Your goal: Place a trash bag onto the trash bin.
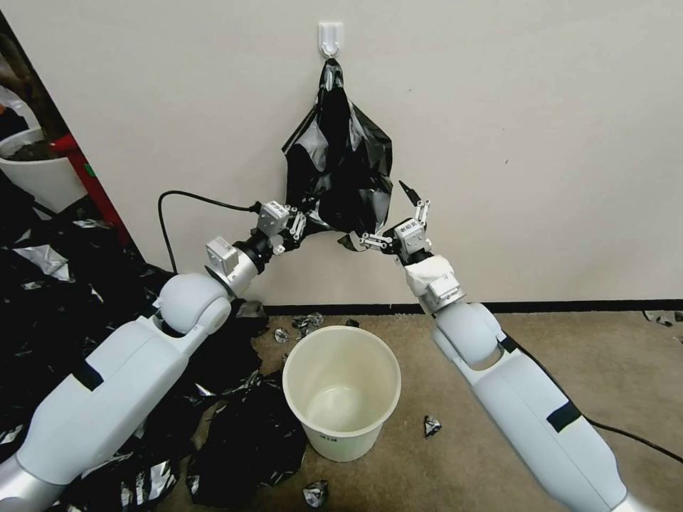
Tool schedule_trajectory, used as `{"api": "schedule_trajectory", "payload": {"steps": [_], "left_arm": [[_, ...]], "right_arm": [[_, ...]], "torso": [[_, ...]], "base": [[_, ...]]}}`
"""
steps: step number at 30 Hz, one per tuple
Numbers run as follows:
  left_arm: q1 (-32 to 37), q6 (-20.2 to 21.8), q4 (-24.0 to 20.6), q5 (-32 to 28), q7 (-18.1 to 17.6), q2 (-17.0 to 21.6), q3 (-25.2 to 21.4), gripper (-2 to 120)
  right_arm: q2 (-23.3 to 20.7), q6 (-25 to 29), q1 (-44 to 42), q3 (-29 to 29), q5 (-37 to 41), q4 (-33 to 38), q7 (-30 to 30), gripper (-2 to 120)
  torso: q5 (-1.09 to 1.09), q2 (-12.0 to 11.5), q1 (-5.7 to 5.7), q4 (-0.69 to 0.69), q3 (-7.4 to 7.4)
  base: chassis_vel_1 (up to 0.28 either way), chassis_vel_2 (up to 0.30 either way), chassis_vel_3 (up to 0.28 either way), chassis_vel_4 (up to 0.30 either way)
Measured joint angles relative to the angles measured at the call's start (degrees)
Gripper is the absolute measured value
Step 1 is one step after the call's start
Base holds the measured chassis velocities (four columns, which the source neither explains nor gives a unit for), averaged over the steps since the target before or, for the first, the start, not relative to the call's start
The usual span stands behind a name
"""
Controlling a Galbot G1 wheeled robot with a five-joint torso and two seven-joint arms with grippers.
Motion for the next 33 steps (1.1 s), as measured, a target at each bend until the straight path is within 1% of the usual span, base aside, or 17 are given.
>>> {"api": "schedule_trajectory", "payload": {"steps": [2, 6, 7, 9, 11, 12, 14, 15, 17, 18, 20, 22, 23, 25, 26, 29, 33], "left_arm": [[0.1, 0.0, -0.1, 0.0, 0.0, 0.0, -0.1, 0], [0.6, 0.0, -0.4, 0.0, 0.0, -0.2, -0.6, 0], [0.6, 0.0, -0.4, 0.0, 0.0, -0.2, -0.6, 0], [1.0, 0.0, -0.5, 0.0, 0.0, -0.2, -1.0, 0], [1.3, 0.1, -0.6, -0.1, 0.0, -0.2, -1.2, 0], [1.3, 0.1, -0.6, -0.1, 0.0, -0.2, -1.2, 0], [1.6, 0.1, -0.8, -0.1, -0.1, -0.3, -1.4, 0], [1.6, 0.1, -0.8, -0.1, -0.1, -0.3, -1.4, 0], [1.8, 0.1, -1.0, -0.1, -0.1, -0.3, -1.5, 0], [1.8, 0.1, -1.0, -0.1, -0.1, -0.3, -1.5, 0], [2.2, 0.1, -1.2, -0.1, -0.2, -0.3, -1.7, 0], [2.5, 0.2, -1.4, -0.1, -0.3, -0.3, -2.0, 0], [2.5, 0.2, -1.4, -0.1, -0.3, -0.3, -2.0, 0], [3.1, 0.2, -1.8, -0.1, -0.5, -0.3, -2.4, 0], [3.1, 0.2, -1.8, -0.1, -0.5, -0.3, -2.4, 0], [4.2, 0.2, -2.4, -0.1, -1.1, -0.3, -3.2, 0], [6.9, 0.2, -4.0, -0.1, -2.4, -0.8, -5.1, 0]], "right_arm": [[0.0, -0.9, 0.1, 0.0, -0.5, 0.1, 0.0, 98], [-0.3, -3.8, 0.2, 0.1, -1.9, 0.9, -0.1, 82], [-0.3, -3.8, 0.2, 0.1, -1.9, 0.9, -0.1, 82], [-0.4, -4.5, 0.1, 0.2, -2.6, 1.1, -0.1, 72], [-0.3, -4.5, 0.2, 0.4, -3.3, 1.0, -0.2, 64], [-0.3, -4.5, 0.2, 0.4, -3.3, 1.0, -0.2, 64], [0.1, -3.6, 0.5, 0.7, -3.5, 0.6, -0.2, 53], [0.1, -3.6, 0.5, 0.7, -3.5, 0.6, -0.2, 53], [0.6, -2.1, 0.8, 0.9, -3.4, 0.1, -0.2, 43], [0.6, -2.1, 0.8, 0.9, -3.4, 0.1, -0.2, 43], [1.1, -1.0, 0.8, 1.4, -3.1, -0.2, -0.3, 31], [1.1, -0.5, 0.4, 1.6, -2.6, -0.2, -0.3, 23], [1.1, -0.5, 0.4, 1.6, -2.6, -0.2, -0.3, 23], [1.0, -0.3, -0.7, 1.9, -0.7, 0.2, -0.2, 11], [1.0, -0.3, -0.7, 1.9, -0.7, 0.2, -0.2, 11], [0.9, 0.8, -2.6, 2.1, 2.2, 1.4, 1.1, 0], [0.9, 1.6, -7.0, 1.6, 7.6, 4.7, 4.2, 0]], "torso": [[0.0, 0.0, 0.0, 0.0, 0.0], [0.0, 0.0, 0.0, 0.0, 0.0], [0.0, 0.0, 0.0, 0.0, 0.0], [0.0, 0.0, 0.0, 0.0, 0.0], [0.0, 0.0, 0.0, 0.0, 0.0], [0.0, 0.0, 0.0, 0.0, 0.0], [0.0, 0.0, 0.0, 0.0, 0.0], [0.0, 0.0, 0.0, 0.0, 0.0], [0.0, 0.0, 0.0, 0.0, 0.0], [0.0, 0.0, 0.0, 0.0, 0.0], [0.0, 0.0, 0.0, 0.0, 0.0], [0.0, 0.0, 0.0, 0.0, 0.0], [0.0, 0.0, 0.0, 0.0, 0.0], [0.0, 0.0, 0.0, 0.0, 0.0], [0.0, 0.0, 0.0, 0.0, 0.0], [0.0, 0.0, 0.0, 0.0, 0.0], [0.0, 0.0, 0.0, 0.0, -0.01]], "base": [[0.0, 0.0, 0.0, 0.0], [0.0, 0.0, 0.0, 0.0], [0.0, 0.0, 0.0, 0.0], [0.0, 0.0, 0.0, 0.0], [0.0, 0.0, 0.0, 0.0], [0.0, 0.0, 0.0, 0.0], [0.0, 0.0, 0.0, 0.0], [0.0, 0.0, 0.0, 0.0], [0.0, 0.0, 0.0, 0.0], [0.0, 0.0, 0.0, 0.0], [0.0, 0.0, 0.0, 0.0], [0.0, 0.0, 0.0, 0.0], [0.0, 0.0, 0.0, 0.0], [0.0, 0.0, 0.0, 0.0], [0.0, 0.0, 0.0, 0.0], [0.0, 0.0, 0.0, 0.0], [0.0, 0.0, 0.0, 0.0]]}}
